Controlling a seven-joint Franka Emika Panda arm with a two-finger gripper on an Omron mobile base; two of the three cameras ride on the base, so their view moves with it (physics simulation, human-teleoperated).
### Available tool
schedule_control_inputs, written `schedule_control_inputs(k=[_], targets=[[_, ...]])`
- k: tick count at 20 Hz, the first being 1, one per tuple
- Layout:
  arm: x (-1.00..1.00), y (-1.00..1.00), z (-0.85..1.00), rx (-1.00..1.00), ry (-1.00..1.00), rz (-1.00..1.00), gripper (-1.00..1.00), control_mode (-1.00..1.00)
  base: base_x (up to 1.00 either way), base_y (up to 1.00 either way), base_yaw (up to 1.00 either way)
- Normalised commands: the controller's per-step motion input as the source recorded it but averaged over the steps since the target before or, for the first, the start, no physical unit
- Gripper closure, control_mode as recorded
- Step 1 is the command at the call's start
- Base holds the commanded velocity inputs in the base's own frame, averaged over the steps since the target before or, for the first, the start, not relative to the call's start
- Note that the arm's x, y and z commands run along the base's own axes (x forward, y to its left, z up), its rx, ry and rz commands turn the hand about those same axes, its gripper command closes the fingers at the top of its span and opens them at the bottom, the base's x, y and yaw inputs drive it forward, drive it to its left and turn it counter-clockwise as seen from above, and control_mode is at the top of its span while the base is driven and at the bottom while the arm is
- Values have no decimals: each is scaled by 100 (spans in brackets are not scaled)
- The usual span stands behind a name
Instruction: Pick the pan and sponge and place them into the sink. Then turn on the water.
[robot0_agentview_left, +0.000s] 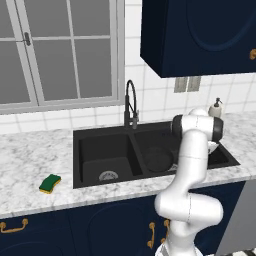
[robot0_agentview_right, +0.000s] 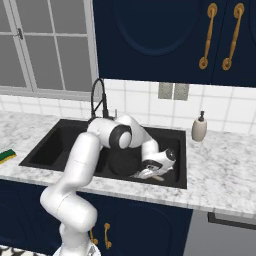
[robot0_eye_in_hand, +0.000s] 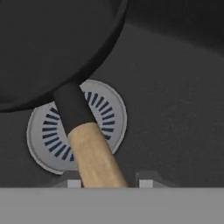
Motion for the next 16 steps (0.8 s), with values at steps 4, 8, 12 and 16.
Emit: schedule_control_inputs(k=[4,8,12,16], targets=[[-1,97,13,-7,-28,-26,-100,-100,0,0,0],[33,23,43,-1,-28,-6,-100,-100,0,0,0],[53,-7,71,0,-18,1,-100,-100,0,0,0],[18,-29,100,0,-2,5,-100,-100,0,0,0]])
